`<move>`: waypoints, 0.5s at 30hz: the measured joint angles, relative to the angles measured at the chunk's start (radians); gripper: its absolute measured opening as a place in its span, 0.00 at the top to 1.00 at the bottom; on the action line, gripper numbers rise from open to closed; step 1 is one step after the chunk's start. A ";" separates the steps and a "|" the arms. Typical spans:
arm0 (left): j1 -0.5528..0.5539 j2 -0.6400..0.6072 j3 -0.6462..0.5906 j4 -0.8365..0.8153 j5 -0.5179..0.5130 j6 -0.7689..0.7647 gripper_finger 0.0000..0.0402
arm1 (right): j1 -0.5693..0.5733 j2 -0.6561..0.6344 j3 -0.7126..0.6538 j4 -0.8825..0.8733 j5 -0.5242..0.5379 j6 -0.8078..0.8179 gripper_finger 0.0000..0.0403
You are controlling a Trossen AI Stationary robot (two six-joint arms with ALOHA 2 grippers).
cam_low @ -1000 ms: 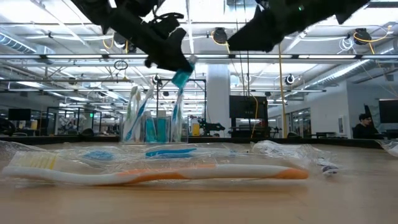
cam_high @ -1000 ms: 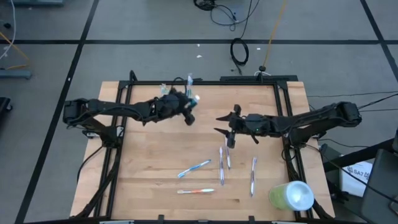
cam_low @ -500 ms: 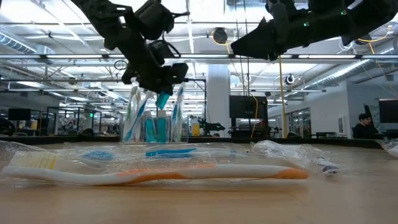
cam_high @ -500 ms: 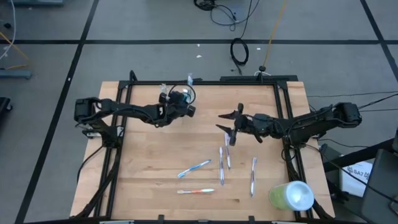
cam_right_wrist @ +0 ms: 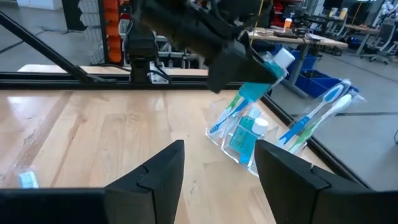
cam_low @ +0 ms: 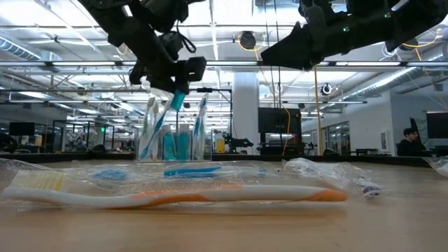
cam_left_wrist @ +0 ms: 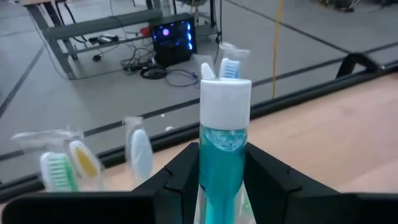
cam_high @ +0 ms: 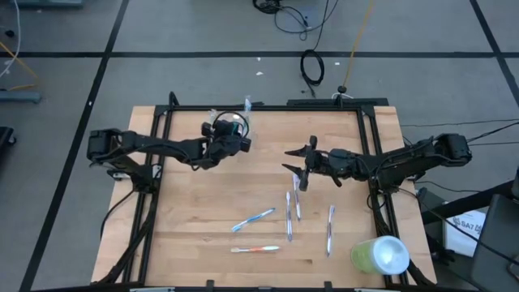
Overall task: Pick & Place toothbrushing station
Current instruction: Put the blue mouthwash into the transparent organizer
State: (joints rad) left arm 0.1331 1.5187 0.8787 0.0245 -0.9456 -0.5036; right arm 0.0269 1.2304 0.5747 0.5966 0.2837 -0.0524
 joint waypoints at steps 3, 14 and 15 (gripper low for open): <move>-0.012 -0.023 -0.010 -0.001 -0.009 -0.013 0.72 | 0.000 0.000 0.000 0.002 0.000 0.017 0.53; 0.015 -0.072 -0.259 0.391 0.011 0.016 0.72 | 0.000 0.000 0.000 0.002 0.000 0.019 0.54; 0.018 -0.068 -0.282 0.471 0.028 0.051 0.72 | 0.000 0.000 0.000 0.003 0.000 0.019 0.54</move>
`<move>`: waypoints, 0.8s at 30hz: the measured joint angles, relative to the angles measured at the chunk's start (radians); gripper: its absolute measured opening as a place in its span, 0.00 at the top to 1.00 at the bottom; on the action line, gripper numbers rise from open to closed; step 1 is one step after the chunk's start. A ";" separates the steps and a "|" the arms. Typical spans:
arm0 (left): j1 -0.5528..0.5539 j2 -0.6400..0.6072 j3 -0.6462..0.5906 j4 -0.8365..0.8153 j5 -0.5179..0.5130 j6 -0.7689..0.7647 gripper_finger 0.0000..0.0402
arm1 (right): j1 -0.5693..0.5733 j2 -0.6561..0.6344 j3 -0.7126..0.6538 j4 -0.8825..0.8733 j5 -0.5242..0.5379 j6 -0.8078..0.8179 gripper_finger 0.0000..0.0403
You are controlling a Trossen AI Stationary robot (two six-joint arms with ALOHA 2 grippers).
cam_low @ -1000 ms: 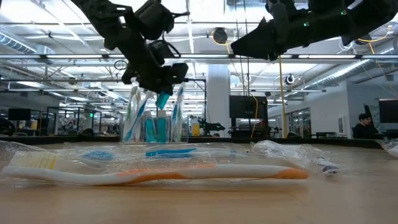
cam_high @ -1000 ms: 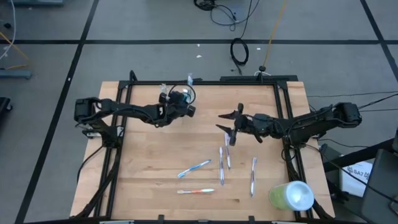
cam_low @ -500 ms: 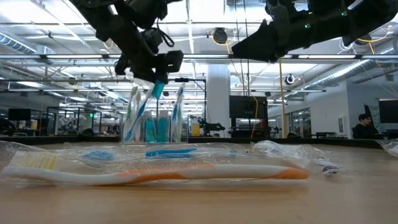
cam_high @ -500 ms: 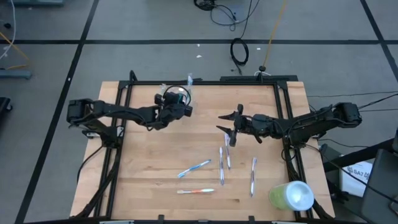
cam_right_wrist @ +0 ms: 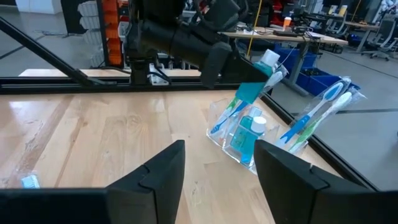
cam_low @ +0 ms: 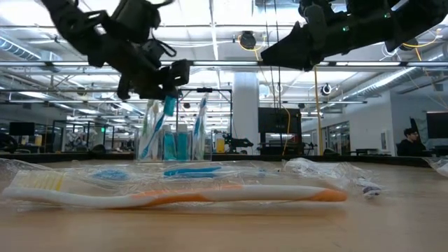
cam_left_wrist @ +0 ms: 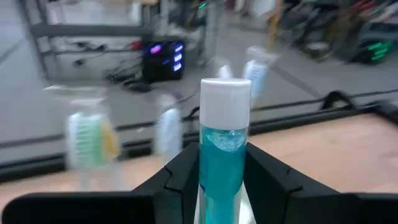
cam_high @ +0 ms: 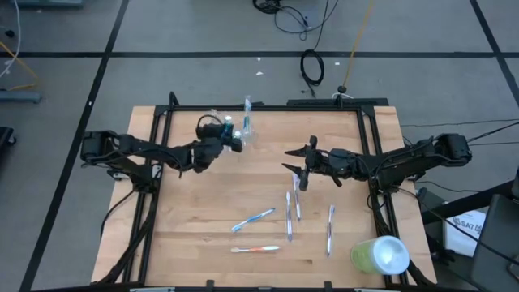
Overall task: Pick & Place toothbrushing station
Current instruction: Put the blue mouthwash into the transparent organizer
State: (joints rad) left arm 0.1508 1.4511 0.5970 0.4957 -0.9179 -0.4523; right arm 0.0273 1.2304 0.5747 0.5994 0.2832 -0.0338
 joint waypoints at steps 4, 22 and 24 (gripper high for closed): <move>0.014 0.010 -0.062 0.162 0.068 0.081 0.72 | 0.000 0.000 0.000 0.009 0.001 0.000 0.54; 0.032 0.191 -0.071 0.275 0.031 0.090 0.72 | 0.000 0.000 0.000 0.024 0.000 -0.002 0.55; 0.032 0.208 -0.069 0.299 0.043 0.112 0.72 | 0.000 0.000 0.000 0.025 0.000 -0.003 0.55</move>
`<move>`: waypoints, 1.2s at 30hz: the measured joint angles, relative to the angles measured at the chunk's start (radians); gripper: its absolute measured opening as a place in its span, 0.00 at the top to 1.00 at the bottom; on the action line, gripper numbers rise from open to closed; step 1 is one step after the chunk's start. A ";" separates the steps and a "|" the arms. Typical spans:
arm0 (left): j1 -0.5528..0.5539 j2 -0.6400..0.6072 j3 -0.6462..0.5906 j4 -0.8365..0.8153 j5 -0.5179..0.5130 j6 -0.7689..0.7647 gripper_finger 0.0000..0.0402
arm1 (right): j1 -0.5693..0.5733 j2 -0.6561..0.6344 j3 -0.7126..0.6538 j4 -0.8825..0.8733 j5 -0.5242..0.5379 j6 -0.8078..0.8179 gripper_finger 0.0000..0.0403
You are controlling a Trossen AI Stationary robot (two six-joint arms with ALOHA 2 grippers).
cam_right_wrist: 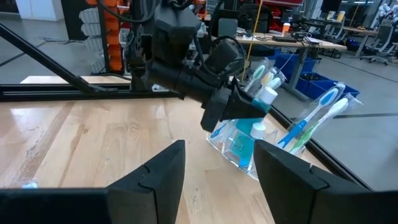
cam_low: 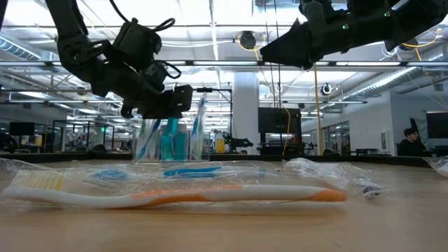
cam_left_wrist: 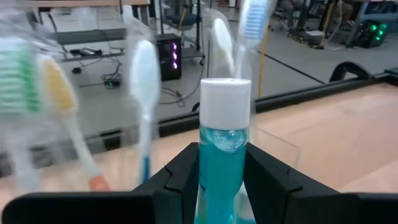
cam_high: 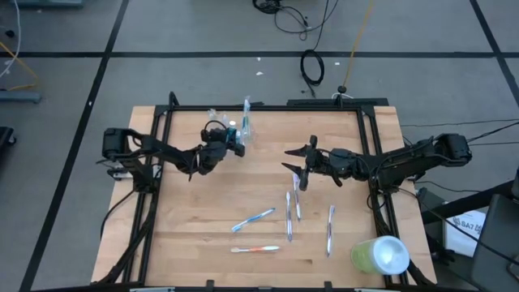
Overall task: Pick & Place toothbrushing station
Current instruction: Put the blue mouthwash into the transparent organizer, then put the blue toothbrush into the transparent organizer
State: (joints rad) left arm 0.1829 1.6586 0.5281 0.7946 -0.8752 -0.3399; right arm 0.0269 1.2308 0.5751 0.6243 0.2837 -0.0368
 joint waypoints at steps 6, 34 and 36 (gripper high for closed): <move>0.001 0.035 0.002 -0.011 0.023 -0.037 0.72 | 0.000 0.000 0.000 0.000 0.000 -0.001 0.54; -0.024 -0.076 0.002 -0.008 0.067 0.194 0.38 | 0.000 0.000 0.000 0.000 -0.001 -0.001 0.55; -0.033 -0.114 0.002 -0.007 0.071 0.213 0.37 | 0.000 0.000 0.000 0.000 -0.001 -0.001 0.55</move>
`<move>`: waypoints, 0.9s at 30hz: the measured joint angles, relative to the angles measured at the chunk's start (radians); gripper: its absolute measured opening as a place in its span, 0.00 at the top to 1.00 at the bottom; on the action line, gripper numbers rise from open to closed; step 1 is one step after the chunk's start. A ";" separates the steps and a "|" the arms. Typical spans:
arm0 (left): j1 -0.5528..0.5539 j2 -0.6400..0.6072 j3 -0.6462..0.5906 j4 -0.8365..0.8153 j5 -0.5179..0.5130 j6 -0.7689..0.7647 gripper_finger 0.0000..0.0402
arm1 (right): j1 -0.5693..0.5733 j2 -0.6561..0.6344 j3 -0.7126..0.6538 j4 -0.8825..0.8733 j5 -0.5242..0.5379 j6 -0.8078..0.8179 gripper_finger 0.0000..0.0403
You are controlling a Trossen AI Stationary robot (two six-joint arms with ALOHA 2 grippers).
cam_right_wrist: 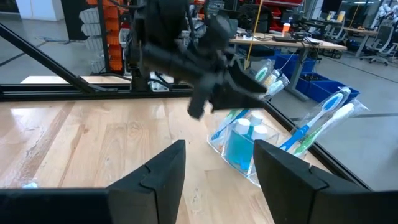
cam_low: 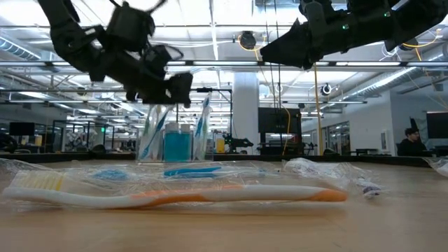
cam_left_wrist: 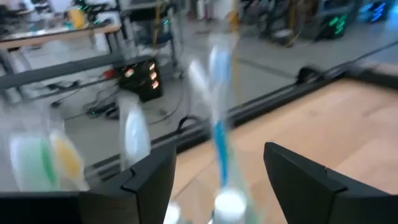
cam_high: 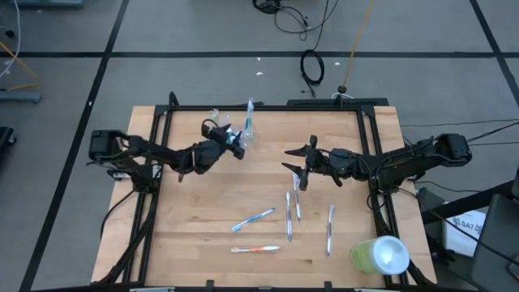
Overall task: Pick & Place toothbrushing station
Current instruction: Put the blue toothbrush into the transparent organizer
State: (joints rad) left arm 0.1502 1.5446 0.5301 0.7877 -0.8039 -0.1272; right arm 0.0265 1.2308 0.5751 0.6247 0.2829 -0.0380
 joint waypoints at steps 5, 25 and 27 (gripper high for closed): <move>-0.028 -0.137 0.000 -0.037 0.147 0.072 0.37 | 0.000 0.000 0.000 0.000 0.000 0.000 0.55; -0.227 -0.337 0.000 -0.397 0.807 -0.083 0.37 | 0.001 0.025 0.000 -0.010 0.000 -0.002 0.51; -0.252 -0.337 0.000 -0.430 0.805 -0.096 0.37 | 0.002 0.042 0.001 0.007 -0.002 -0.002 0.49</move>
State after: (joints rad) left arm -0.1020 1.2079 0.5304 0.3581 0.0006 -0.2233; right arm 0.0281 1.2726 0.5758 0.6315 0.2811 -0.0403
